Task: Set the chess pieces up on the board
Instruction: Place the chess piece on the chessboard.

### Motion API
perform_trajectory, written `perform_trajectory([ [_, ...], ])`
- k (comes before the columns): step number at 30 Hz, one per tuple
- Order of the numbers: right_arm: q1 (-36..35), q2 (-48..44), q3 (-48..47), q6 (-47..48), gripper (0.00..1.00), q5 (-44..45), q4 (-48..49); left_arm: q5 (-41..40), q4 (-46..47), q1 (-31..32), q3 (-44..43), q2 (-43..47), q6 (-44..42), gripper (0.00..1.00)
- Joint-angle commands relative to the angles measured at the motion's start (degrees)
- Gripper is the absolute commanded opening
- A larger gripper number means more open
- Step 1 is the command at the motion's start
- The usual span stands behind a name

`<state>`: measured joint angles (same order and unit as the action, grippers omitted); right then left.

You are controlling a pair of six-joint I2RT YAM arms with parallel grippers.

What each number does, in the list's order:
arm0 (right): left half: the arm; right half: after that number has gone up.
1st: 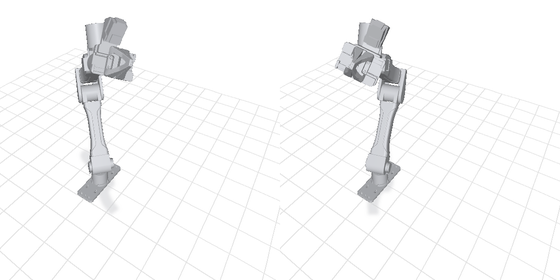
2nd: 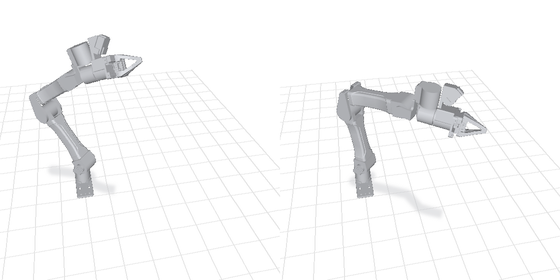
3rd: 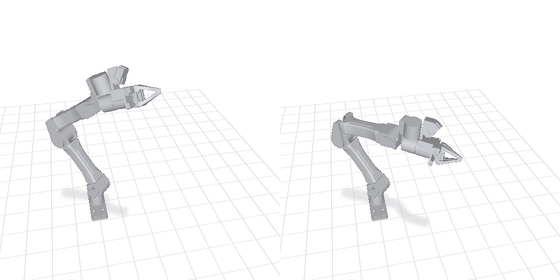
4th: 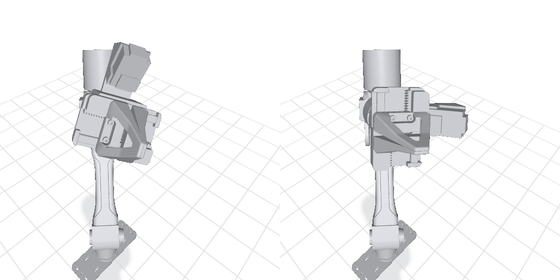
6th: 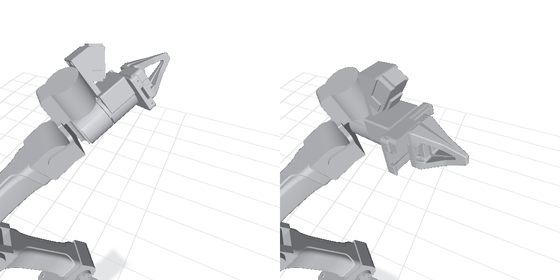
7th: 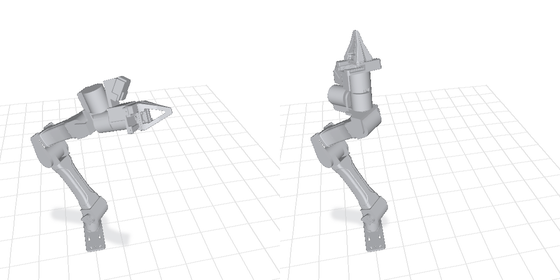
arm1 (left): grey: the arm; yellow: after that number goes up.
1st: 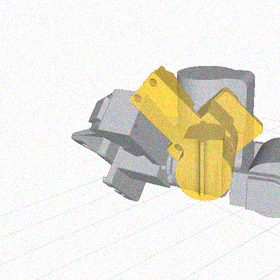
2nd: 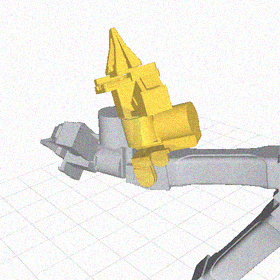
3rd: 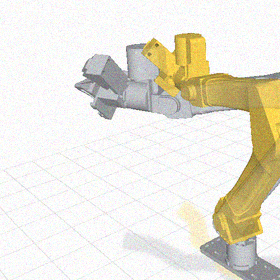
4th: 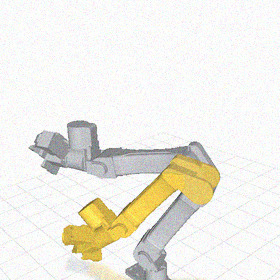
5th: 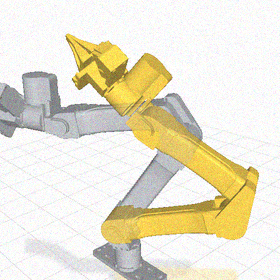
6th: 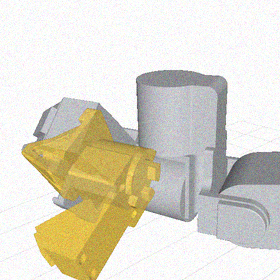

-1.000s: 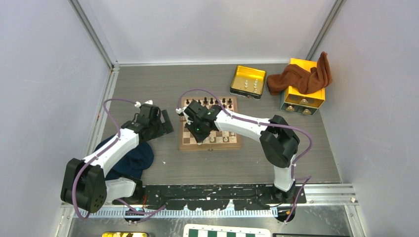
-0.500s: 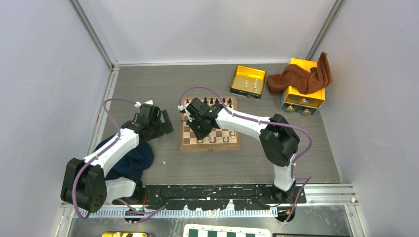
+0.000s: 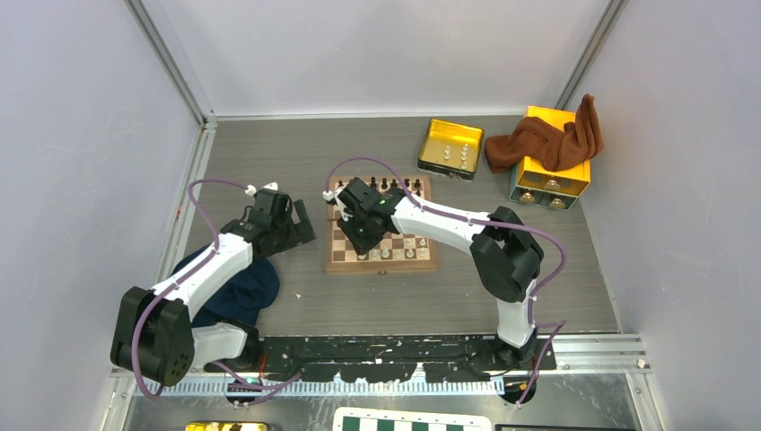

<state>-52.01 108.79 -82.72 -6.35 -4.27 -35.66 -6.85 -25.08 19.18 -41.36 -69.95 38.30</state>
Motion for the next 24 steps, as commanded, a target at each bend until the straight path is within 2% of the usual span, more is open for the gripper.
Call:
perform_trajectory([
  [1, 0.1, -0.4, -0.6, -0.4, 0.29, -0.1, 0.9, 0.4, 1.7, 0.2, -1.8, -0.1, -1.0, 0.95],
  [8, 0.1, -1.1, -0.1, -0.7, 0.35, 0.3, 0.9, 0.5, 1.7, 0.2, -1.6, 0.1, -0.9, 0.95],
  [24, 0.1, -3.5, -4.3, -0.4, 0.37, 0.7, -1.9, 0.4, 1.5, 0.2, -1.5, 0.9, -0.7, 0.95],
])
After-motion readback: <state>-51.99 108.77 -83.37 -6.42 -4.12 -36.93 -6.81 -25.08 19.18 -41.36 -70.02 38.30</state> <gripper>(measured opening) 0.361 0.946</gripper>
